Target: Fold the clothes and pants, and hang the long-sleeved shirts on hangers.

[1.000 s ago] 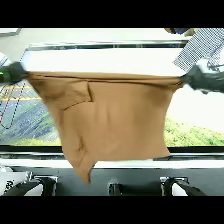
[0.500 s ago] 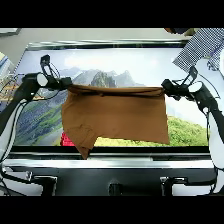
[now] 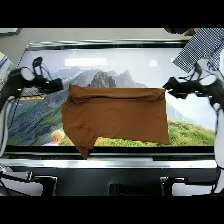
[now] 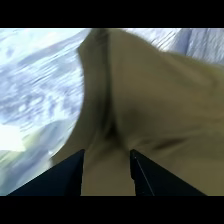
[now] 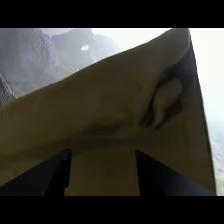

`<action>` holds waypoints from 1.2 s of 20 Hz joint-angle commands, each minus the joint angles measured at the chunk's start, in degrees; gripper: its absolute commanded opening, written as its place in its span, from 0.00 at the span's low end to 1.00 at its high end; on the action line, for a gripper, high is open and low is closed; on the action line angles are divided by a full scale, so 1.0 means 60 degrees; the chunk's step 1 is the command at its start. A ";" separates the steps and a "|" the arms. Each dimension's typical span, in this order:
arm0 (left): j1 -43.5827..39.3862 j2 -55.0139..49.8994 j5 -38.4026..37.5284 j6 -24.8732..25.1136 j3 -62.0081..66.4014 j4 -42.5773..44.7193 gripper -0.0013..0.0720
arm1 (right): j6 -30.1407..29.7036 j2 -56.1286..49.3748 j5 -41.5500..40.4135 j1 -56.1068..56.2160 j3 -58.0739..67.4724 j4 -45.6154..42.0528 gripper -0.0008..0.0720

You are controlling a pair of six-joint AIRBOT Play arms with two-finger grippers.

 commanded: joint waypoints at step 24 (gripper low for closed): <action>0.2688 0.4728 -0.1668 0.0874 -0.6798 -0.0328 0.45 | -0.3067 0.2616 0.2087 -0.3406 -0.7723 -0.0273 0.75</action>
